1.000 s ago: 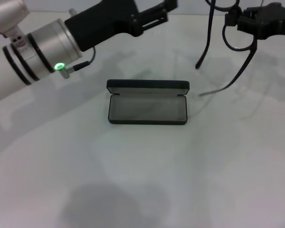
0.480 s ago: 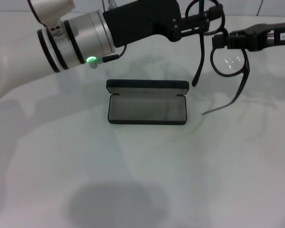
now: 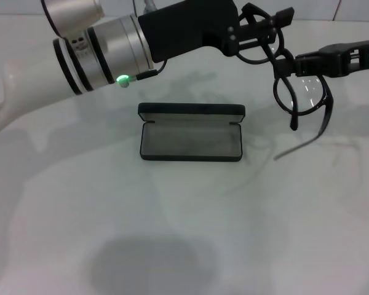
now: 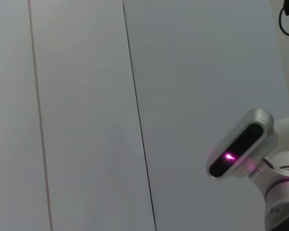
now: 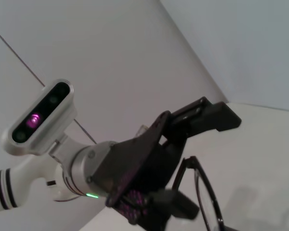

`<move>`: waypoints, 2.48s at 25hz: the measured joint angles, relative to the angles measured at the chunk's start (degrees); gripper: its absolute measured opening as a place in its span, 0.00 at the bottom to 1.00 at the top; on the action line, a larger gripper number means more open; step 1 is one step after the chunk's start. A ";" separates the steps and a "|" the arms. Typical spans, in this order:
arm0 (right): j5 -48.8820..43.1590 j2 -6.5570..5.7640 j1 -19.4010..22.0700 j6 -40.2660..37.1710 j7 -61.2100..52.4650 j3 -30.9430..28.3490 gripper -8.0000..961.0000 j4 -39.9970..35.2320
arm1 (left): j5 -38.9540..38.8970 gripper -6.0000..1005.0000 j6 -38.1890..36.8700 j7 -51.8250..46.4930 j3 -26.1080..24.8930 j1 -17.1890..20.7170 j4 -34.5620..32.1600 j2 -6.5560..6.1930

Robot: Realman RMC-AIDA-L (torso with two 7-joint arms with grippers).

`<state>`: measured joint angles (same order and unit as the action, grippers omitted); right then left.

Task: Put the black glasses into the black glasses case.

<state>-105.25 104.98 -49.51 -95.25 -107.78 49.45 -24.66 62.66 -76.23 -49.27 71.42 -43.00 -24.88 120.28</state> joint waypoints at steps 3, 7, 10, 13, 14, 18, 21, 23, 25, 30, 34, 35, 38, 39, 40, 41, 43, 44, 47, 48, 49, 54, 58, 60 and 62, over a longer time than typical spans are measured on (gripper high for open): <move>0.02 -0.23 0.12 -1.17 -0.79 -0.08 0.13 0.02 | -0.40 0.80 -0.06 0.84 1.08 0.12 -0.01 0.02; 0.25 -0.22 0.27 -1.57 -1.12 -0.23 0.13 0.04 | -0.54 0.80 -0.08 1.58 1.26 0.13 -0.03 0.04; 0.50 -0.16 0.57 -0.31 -1.32 -0.35 0.13 -0.02 | -1.31 0.80 -0.45 1.59 1.27 0.39 -0.24 0.04; 0.70 -0.01 1.38 1.98 -0.72 -0.51 0.13 -0.81 | -3.04 0.80 -0.66 1.72 1.18 0.94 -0.39 -0.04; 0.92 0.06 1.95 2.81 -0.37 -0.82 0.13 -1.36 | -3.43 0.80 -0.63 1.74 0.97 1.09 -0.35 -0.14; 1.38 0.26 4.30 2.85 1.08 -5.03 0.13 -4.07 | -3.56 0.80 -0.11 1.57 -0.69 1.98 -0.05 -0.51; 2.57 0.44 5.77 0.52 3.36 -9.56 0.13 -6.04 | -3.15 0.80 0.24 1.54 -2.53 3.32 -0.10 -0.85; 5.10 0.65 6.48 -1.07 5.28 -11.41 0.13 -6.87 | -3.04 0.80 0.67 1.03 -2.77 3.73 -0.12 -1.20; 8.45 0.86 6.84 -1.77 7.20 -12.03 0.13 -7.47 | -2.57 0.80 0.82 -0.45 -2.59 3.72 -0.07 -1.56; 14.77 2.13 6.64 -0.78 9.62 -12.15 0.13 -10.93 | 3.36 0.80 0.74 -4.30 -2.08 2.08 -0.46 -1.68; 18.30 4.94 6.08 3.93 14.51 -11.97 0.13 -13.22 | 7.26 0.80 -0.48 -6.65 -2.00 0.55 -0.56 -0.97; 18.68 5.81 5.98 5.24 15.41 -11.78 0.13 -14.00 | 8.18 0.80 -1.56 -7.74 -1.93 0.14 -0.64 -0.87; 18.41 7.85 5.24 8.50 16.68 -10.80 0.13 -16.49 | 9.96 0.80 -5.60 -10.34 -1.90 -1.03 -0.73 -1.03; 18.27 8.09 4.92 9.17 16.73 -10.17 0.13 -16.80 | 10.34 0.80 -6.91 -10.81 -1.89 -1.28 -0.73 -1.08; 18.24 8.20 4.62 9.68 16.79 -9.59 0.13 -16.97 | 10.55 0.80 -8.19 -11.10 -1.89 -1.54 -0.74 -1.14; 18.27 8.27 4.21 10.23 16.81 -8.94 0.13 -16.92 | 10.66 0.80 -9.40 -11.28 -1.89 -1.72 -0.74 -1.15; 18.47 8.53 3.53 10.64 16.83 -8.40 0.13 -16.44 | 10.66 0.80 -11.41 -11.69 -1.89 -1.97 -0.76 -1.17; 18.50 8.79 3.22 10.64 16.83 -8.25 0.13 -16.25 | 10.66 0.80 -12.27 -11.90 -1.89 -2.10 -0.76 -1.19; 18.32 9.48 2.70 10.93 17.19 -6.74 0.13 -16.16 | 10.63 0.80 -14.65 -12.14 -2.04 -2.50 -0.78 -1.24; 18.20 9.60 2.69 11.29 17.53 -5.73 0.13 -16.15 | 10.47 0.80 -15.15 -12.11 -2.14 -2.61 -0.79 -1.22; 18.17 9.62 2.72 11.65 17.81 -4.91 0.13 -16.13 | 10.39 0.80 -15.30 -12.07 -2.21 -2.61 -0.79 -1.21; 17.85 9.42 3.75 12.49 18.18 -2.13 0.13 -16.09 | 9.03 0.80 -15.44 -12.04 -2.46 -2.14 -0.79 -1.23; 16.68 8.53 4.97 11.79 18.02 -1.77 0.13 -16.01 | 8.41 0.80 -15.47 -12.03 -3.40 -1.60 -0.82 -1.45; 15.82 8.16 5.51 10.92 17.91 -1.55 0.13 -16.01 | 8.37 0.80 -15.49 -12.04 -4.40 -1.27 -0.87 -1.53; 15.37 7.74 5.96 9.51 17.85 -1.33 0.13 -15.97 | 8.27 0.79 -15.50 -12.03 -5.00 -1.07 -0.87 -1.54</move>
<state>-89.88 112.71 -43.56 -85.73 -89.93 48.12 -40.63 70.94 -91.73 -61.30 66.42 -44.07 -25.75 118.74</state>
